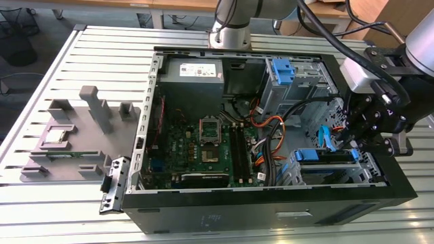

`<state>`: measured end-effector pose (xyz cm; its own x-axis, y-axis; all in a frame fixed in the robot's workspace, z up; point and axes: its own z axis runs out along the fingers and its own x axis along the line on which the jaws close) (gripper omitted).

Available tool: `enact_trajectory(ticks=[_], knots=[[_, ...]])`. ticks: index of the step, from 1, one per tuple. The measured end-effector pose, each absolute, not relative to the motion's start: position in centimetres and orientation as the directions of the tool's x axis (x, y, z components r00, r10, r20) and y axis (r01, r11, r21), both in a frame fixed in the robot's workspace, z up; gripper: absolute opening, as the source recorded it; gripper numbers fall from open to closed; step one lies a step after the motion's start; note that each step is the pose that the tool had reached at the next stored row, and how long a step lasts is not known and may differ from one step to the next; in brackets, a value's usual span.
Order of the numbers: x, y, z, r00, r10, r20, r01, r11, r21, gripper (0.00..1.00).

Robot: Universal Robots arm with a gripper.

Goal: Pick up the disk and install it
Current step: 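Insert the second disk wire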

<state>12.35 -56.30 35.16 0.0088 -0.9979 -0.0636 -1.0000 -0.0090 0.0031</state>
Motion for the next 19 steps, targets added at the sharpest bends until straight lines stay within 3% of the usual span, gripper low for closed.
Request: enact_trajectory(ticks=[19], knots=[[12.41, -56.24, 35.53, 0.009, -0.998, -0.066, -1.0, -0.009, 0.004, 0.24]])
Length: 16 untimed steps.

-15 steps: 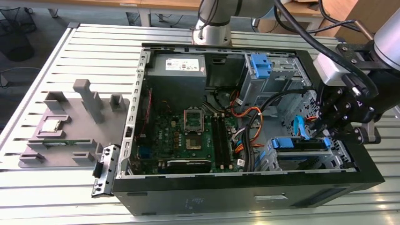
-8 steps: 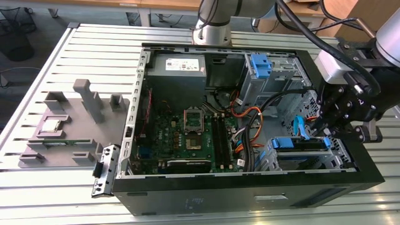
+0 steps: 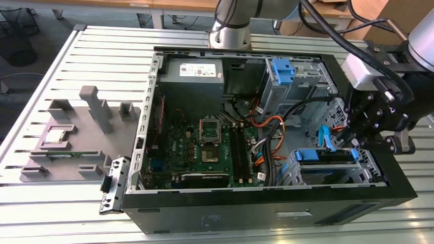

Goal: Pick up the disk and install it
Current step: 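Insert the second disk wire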

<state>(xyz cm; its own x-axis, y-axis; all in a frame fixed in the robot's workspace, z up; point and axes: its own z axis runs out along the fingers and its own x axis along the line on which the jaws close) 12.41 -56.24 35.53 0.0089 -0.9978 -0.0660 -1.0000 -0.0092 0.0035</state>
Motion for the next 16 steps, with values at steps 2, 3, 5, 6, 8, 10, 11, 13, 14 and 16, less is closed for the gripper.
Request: enact_trajectory(ticks=[2, 3, 5, 6, 8, 10, 11, 13, 14, 16], knots=[[12.5, -56.2, 35.5, 0.009, -0.998, -0.066, -1.0, -0.009, 0.003, 0.24], [12.6, -56.1, 35.5, 0.009, -0.998, -0.066, -1.0, -0.009, 0.003, 0.24], [12.8, -56.0, 35.5, 0.009, -0.998, -0.066, -1.0, -0.009, 0.003, 0.24], [12.9, -55.9, 35.5, 0.009, -0.998, -0.066, -1.0, -0.009, 0.003, 0.24], [13.2, -55.7, 35.5, 0.009, -0.998, -0.066, -1.0, -0.009, 0.003, 0.24], [13.5, -55.6, 35.5, 0.009, -0.998, -0.066, -1.0, -0.009, 0.003, 0.24], [13.6, -55.5, 35.5, 0.009, -0.998, -0.066, -1.0, -0.009, 0.003, 0.24], [13.8, -55.4, 35.5, 0.009, -0.998, -0.066, -1.0, -0.01, 0.003, 0.24], [13.9, -55.2, 35.5, 0.009, -0.998, -0.066, -1.0, -0.01, 0.003, 0.24], [13.9, -55.0, 35.5, 0.009, -0.998, -0.066, -1.0, -0.01, 0.003, 0.24]])
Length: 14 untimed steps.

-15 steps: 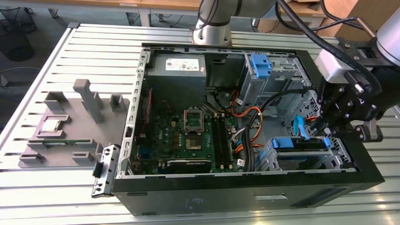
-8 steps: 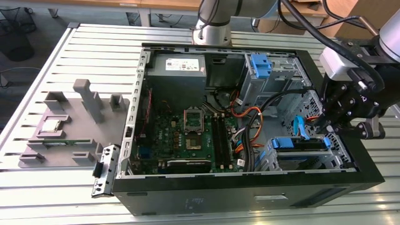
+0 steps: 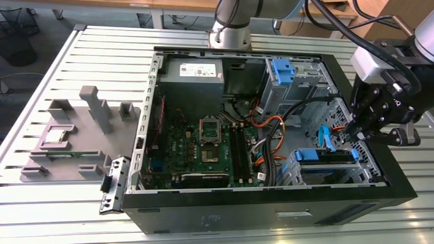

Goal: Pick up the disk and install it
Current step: 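Insert the second disk wire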

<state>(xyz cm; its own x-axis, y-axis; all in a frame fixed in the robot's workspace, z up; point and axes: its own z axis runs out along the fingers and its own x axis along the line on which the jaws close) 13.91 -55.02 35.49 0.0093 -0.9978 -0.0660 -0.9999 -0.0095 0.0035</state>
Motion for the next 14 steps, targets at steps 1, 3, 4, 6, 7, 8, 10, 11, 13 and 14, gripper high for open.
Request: enact_trajectory(ticks=[1, 3, 4, 6, 7, 8, 10, 11, 13, 14], knots=[[13.9, -54.9, 35.5, 0.009, -0.998, -0.066, -1.0, -0.01, 0.003, 0.24], [14.0, -54.6, 35.5, 0.009, -0.998, -0.066, -1.0, -0.01, 0.003, 0.24], [14.0, -54.4, 35.5, 0.009, -0.998, -0.066, -1.0, -0.01, 0.003, 0.24], [14.0, -54.0, 35.5, 0.009, -0.998, -0.065, -1.0, -0.01, 0.003, 0.24], [14.0, -53.8, 35.5, 0.009, -0.998, -0.065, -1.0, -0.01, 0.003, 0.24], [14.0, -53.6, 35.5, 0.009, -0.998, -0.064, -1.0, -0.01, 0.003, 0.24], [14.1, -53.3, 35.5, 0.01, -0.998, -0.062, -1.0, -0.01, 0.003, 0.24], [14.1, -53.2, 35.5, 0.01, -0.998, -0.061, -1.0, -0.01, 0.004, 0.24], [14.2, -53.0, 35.5, 0.01, -0.998, -0.058, -1.0, -0.01, 0.004, 0.24], [14.3, -52.9, 35.5, 0.009, -0.998, -0.056, -1.0, -0.01, 0.004, 0.24]])
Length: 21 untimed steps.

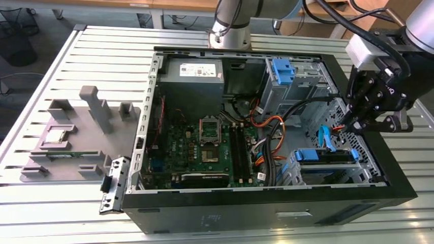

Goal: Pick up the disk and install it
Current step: 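Insert the second disk wire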

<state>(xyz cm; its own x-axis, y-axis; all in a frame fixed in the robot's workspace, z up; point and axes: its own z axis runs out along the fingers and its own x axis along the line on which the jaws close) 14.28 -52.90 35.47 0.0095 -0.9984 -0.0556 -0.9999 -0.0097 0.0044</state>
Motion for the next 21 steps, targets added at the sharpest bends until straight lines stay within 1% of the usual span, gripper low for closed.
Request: enact_trajectory(ticks=[12, 21], knots=[[15.2, -52.4, 35.5, 0.009, -1.0, -0.024, -1.0, -0.009, 0.024, 0.24], [15.8, -52.3, 35.9, 0.008, -1.0, -0.021, -0.998, -0.009, 0.06, 0.24]])
